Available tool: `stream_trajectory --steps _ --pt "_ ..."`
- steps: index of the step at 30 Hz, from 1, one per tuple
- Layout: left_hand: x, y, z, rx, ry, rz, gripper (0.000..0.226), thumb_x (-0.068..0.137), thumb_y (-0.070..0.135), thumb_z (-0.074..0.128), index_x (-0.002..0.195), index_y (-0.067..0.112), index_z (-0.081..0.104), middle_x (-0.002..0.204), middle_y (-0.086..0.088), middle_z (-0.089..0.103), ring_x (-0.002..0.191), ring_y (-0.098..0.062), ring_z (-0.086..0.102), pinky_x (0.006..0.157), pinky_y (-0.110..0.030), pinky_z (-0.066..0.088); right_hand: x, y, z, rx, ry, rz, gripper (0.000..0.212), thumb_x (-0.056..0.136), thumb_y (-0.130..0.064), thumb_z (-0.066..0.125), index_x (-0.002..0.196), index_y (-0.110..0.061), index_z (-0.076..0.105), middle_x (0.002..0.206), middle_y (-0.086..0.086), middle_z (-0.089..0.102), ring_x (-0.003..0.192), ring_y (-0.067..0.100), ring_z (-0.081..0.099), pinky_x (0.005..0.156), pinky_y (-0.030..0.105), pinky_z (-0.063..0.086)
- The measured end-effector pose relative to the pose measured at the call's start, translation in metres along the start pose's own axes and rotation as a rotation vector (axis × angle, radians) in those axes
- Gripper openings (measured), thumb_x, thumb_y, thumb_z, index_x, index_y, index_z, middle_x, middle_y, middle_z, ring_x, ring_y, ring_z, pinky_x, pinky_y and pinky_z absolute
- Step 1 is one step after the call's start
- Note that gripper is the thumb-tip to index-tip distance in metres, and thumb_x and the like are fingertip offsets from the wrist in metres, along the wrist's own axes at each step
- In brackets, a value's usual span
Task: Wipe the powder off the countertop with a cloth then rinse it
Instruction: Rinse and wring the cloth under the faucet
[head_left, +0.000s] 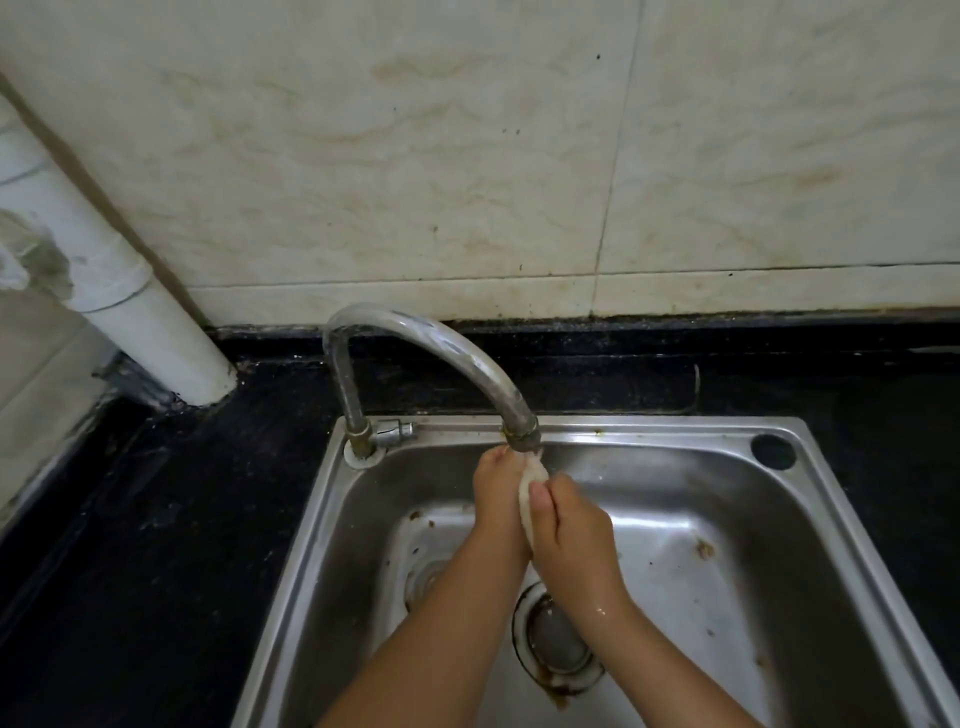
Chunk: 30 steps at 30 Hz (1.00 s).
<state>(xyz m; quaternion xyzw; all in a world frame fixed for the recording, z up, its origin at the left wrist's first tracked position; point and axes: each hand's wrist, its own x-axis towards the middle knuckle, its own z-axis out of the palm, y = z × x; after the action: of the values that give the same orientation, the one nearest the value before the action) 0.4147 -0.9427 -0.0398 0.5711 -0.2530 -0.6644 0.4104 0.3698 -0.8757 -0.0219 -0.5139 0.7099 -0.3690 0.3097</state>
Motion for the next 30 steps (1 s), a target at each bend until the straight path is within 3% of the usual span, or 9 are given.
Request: stream_trajectory --steps 7,10,12,15,17,20,24,27,30 --pt "0.007 -0.017 -0.011 -0.179 -0.099 -0.205 0.025 0.098 0.013 0.035 0.081 0.004 0.051 0.064 -0.008 0.058 0.055 -0.017 0.061 0.054 -0.025 0.049 0.053 0.023 0.002 -0.278 -0.027 0.037 0.038 0.101 -0.025 0.028 0.106 0.000 0.057 0.103 0.019 0.064 0.097 0.031 0.057 0.076 0.030 0.036" --pt "0.016 -0.017 -0.026 -0.353 -0.160 -0.282 0.028 0.095 0.026 0.041 0.104 0.002 0.052 0.089 -0.018 0.059 0.078 -0.028 0.061 0.075 -0.037 0.050 0.053 0.031 -0.002 -0.011 -0.144 0.092 0.031 0.099 -0.026 0.038 0.089 -0.005 0.058 0.086 0.015 0.059 0.082 0.025 0.054 0.064 0.024 0.037" --pt "0.023 -0.015 -0.033 -0.403 -0.166 -0.271 0.029 0.087 0.032 0.050 0.100 0.006 0.051 0.089 -0.016 0.057 0.079 -0.028 0.058 0.072 -0.039 0.051 0.049 0.039 -0.006 0.300 -0.295 0.194 0.030 0.095 -0.029 0.045 0.083 -0.004 0.058 0.082 0.008 0.055 0.082 0.021 0.051 0.071 0.027 0.040" --pt "0.032 -0.010 -0.038 -0.389 -0.064 -0.202 0.025 0.083 0.026 0.057 0.100 0.008 0.051 0.085 -0.011 0.054 0.073 -0.023 0.056 0.054 -0.029 0.053 0.040 0.045 -0.017 0.374 -0.565 0.184 0.006 0.090 -0.020 0.056 0.088 -0.023 0.061 0.089 0.001 0.062 0.086 0.017 0.057 0.078 0.033 0.046" --pt "0.038 -0.009 -0.039 -0.403 -0.019 -0.190 0.040 0.087 0.028 0.056 0.120 0.007 0.048 0.103 -0.013 0.058 0.085 -0.027 0.058 0.062 -0.036 0.053 0.039 0.046 -0.026 0.474 -0.611 0.198 0.024 0.085 -0.004 0.061 0.096 -0.025 0.060 0.091 -0.002 0.064 0.084 0.011 0.061 0.076 0.028 0.048" --pt "0.036 -0.002 -0.034 -0.430 0.000 -0.164 0.037 0.092 0.021 0.051 0.125 0.006 0.044 0.117 -0.018 0.056 0.094 -0.030 0.057 0.071 -0.043 0.049 0.039 0.049 -0.032 0.633 -0.521 0.215 0.036 0.082 0.013 0.055 0.103 -0.017 0.057 0.090 0.000 0.063 0.075 0.002 0.063 0.066 0.016 0.050" --pt "0.013 -0.001 -0.025 -0.349 -0.129 -0.027 0.016 0.094 0.005 0.043 0.109 0.001 0.048 0.089 -0.015 0.057 0.078 -0.024 0.057 0.064 -0.034 0.050 0.039 0.043 -0.025 0.881 -0.175 0.277 0.036 0.090 0.013 0.035 0.100 -0.016 0.054 0.090 0.003 0.059 0.077 0.013 0.057 0.056 0.016 0.050" --pt "0.001 -0.012 -0.019 -0.089 0.011 0.064 0.009 0.094 0.004 0.044 0.091 0.011 0.048 0.085 -0.010 0.057 0.073 -0.019 0.055 0.066 -0.033 0.047 0.040 0.030 -0.022 0.844 0.031 0.295 0.038 0.089 0.009 0.030 0.083 -0.018 0.055 0.082 0.008 0.055 0.071 0.017 0.051 0.051 0.020 0.046" --pt "0.003 -0.016 -0.016 -0.014 0.134 0.161 0.008 0.096 0.008 0.040 0.096 0.012 0.047 0.086 -0.007 0.056 0.080 -0.021 0.054 0.075 -0.037 0.049 0.032 0.017 -0.017 0.749 0.040 0.209 0.030 0.093 0.003 0.034 0.075 -0.017 0.048 0.074 0.003 0.049 0.066 0.013 0.047 0.051 0.016 0.041"
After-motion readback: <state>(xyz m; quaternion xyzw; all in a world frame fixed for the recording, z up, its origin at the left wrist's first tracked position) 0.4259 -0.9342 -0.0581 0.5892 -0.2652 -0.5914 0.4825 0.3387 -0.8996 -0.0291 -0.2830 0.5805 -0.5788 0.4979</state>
